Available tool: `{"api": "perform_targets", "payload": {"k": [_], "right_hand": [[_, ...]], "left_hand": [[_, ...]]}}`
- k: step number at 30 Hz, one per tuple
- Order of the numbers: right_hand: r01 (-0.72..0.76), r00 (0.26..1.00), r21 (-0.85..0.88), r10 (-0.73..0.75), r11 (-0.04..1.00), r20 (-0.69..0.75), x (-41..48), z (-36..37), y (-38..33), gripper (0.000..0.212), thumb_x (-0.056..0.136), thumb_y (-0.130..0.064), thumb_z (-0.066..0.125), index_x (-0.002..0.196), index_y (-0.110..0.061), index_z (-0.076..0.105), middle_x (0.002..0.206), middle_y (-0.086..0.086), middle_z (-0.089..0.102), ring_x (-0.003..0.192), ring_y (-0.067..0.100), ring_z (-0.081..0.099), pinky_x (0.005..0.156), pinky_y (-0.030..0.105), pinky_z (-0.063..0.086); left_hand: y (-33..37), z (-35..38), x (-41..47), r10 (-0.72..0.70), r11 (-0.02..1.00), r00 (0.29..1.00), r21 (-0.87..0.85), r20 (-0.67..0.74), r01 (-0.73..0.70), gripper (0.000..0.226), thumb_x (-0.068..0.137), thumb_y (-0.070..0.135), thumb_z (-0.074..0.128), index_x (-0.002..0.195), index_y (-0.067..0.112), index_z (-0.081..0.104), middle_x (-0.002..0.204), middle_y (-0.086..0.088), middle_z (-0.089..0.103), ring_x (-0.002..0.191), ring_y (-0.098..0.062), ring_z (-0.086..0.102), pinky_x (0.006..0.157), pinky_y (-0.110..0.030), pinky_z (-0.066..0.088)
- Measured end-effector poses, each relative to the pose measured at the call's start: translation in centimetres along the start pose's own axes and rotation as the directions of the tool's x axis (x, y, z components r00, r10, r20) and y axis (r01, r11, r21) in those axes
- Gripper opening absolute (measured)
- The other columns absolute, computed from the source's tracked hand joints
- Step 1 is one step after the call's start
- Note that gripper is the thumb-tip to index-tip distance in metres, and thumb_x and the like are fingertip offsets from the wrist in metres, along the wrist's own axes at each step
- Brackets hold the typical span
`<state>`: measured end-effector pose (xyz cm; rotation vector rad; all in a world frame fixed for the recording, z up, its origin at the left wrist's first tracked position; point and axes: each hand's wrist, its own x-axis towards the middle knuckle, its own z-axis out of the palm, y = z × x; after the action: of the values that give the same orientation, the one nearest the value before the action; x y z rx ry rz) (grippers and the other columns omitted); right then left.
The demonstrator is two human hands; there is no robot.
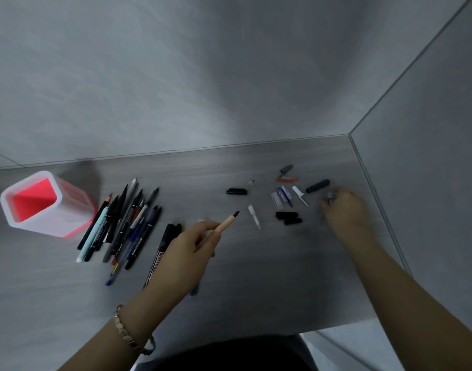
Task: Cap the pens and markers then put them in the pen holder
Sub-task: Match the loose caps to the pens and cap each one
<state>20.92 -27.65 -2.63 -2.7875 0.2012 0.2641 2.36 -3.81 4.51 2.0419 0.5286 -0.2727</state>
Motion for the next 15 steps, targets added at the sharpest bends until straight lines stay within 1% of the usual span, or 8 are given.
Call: {"api": "perform_targets", "payload": {"k": [2, 4, 7, 9, 10, 11, 13, 15], "right_hand": [[0.022, 1.000, 0.006, -0.022, 1.000, 0.014, 0.4, 0.1, 0.2, 0.033, 0.083, -0.020, 0.057, 0.111, -0.003, 0.056, 0.112, 0.024, 0.063, 0.106, 0.038, 0.056, 0.087, 0.043, 0.049], [0.054, 0.999, 0.079, -0.053, 0.995, -0.007, 0.2, -0.1, -0.4, 0.030, 0.084, -0.018, 0.057, 0.110, -0.002, 0.059, 0.110, 0.024, 0.064, 0.103, 0.038, 0.059, 0.084, 0.040, 0.049], [0.109, 0.993, 0.365, -0.113, 0.925, -0.011, -1.5, -1.1, -2.5, 0.024, 0.087, -0.016, 0.057, 0.100, 0.002, 0.063, 0.098, 0.023, 0.068, 0.089, 0.031, 0.063, 0.072, 0.028, 0.045], [0.118, 0.988, 0.567, -0.154, 0.815, 0.016, -3.7, -2.0, -4.5, 0.019, 0.087, -0.018, 0.057, 0.099, -0.004, 0.064, 0.086, 0.012, 0.068, 0.080, 0.021, 0.060, 0.065, 0.019, 0.046], [0.093, 0.985, 0.663, -0.166, 0.743, 0.048, -5.1, -2.6, -5.5, 0.016, 0.087, -0.018, 0.058, 0.101, -0.009, 0.062, 0.082, 0.005, 0.065, 0.078, 0.017, 0.059, 0.067, 0.016, 0.047], [0.053, 0.979, 0.746, -0.182, 0.664, 0.093, -6.6, -3.0, -6.4, 0.015, 0.087, -0.017, 0.057, 0.102, -0.014, 0.060, 0.082, -0.001, 0.063, 0.077, 0.014, 0.060, 0.070, 0.017, 0.050], [-0.051, 0.964, 0.860, -0.200, 0.507, 0.175, -9.6, -3.6, -8.0, 0.015, 0.087, -0.014, 0.056, 0.101, -0.015, 0.061, 0.084, -0.003, 0.064, 0.077, 0.009, 0.062, 0.070, 0.018, 0.055], [-0.159, 0.957, 0.932, -0.179, 0.325, 0.226, -12.1, -3.8, -9.1, 0.011, 0.086, -0.009, 0.056, 0.094, -0.015, 0.062, 0.077, -0.003, 0.065, 0.068, 0.007, 0.063, 0.066, 0.018, 0.056]], "left_hand": [[-0.3, 0.1, -0.2, -0.015, 1.000, 1.000, -0.015, -0.001, 0.015, 0.011, 0.092, 0.033, 0.043, 0.097, 0.041, 0.049, 0.069, 0.001, 0.057, 0.054, -0.017, 0.050, 0.049, -0.024, 0.044], [-0.7, 0.1, -0.4, -0.038, 0.999, 0.999, -0.020, -0.008, 0.038, 0.013, 0.092, 0.033, 0.043, 0.101, 0.037, 0.052, 0.068, 0.002, 0.056, 0.054, -0.015, 0.049, 0.048, -0.021, 0.043], [-1.3, -0.1, -0.9, -0.067, 0.996, 0.998, -0.054, -0.021, 0.065, 0.019, 0.092, 0.032, 0.045, 0.107, 0.032, 0.056, 0.069, 0.003, 0.058, 0.058, -0.012, 0.052, 0.057, -0.022, 0.043], [-1.3, -0.3, -1.3, -0.072, 0.994, 0.997, -0.088, -0.031, 0.069, 0.018, 0.091, 0.032, 0.046, 0.106, 0.033, 0.057, 0.069, 0.002, 0.059, 0.058, -0.012, 0.052, 0.057, -0.023, 0.043], [-1.3, -0.4, -1.6, -0.070, 0.991, 0.997, -0.113, -0.034, 0.065, 0.018, 0.091, 0.031, 0.047, 0.105, 0.033, 0.057, 0.068, 0.002, 0.059, 0.056, -0.010, 0.051, 0.054, -0.022, 0.043], [-1.1, -0.5, -2.0, -0.065, 0.988, 0.997, -0.139, -0.033, 0.060, 0.018, 0.091, 0.030, 0.047, 0.105, 0.032, 0.058, 0.067, 0.002, 0.058, 0.052, -0.007, 0.049, 0.050, -0.020, 0.042], [-0.8, -0.7, -2.7, -0.047, 0.979, 0.999, -0.200, -0.018, 0.043, 0.019, 0.090, 0.026, 0.048, 0.105, 0.029, 0.060, 0.066, -0.001, 0.058, 0.047, -0.005, 0.048, 0.044, -0.015, 0.041], [-0.5, -0.9, -3.5, -0.025, 0.967, 1.000, -0.254, -0.017, 0.020, 0.019, 0.090, 0.023, 0.050, 0.101, 0.029, 0.062, 0.068, -0.008, 0.061, 0.050, -0.009, 0.050, 0.046, -0.015, 0.042]]}}
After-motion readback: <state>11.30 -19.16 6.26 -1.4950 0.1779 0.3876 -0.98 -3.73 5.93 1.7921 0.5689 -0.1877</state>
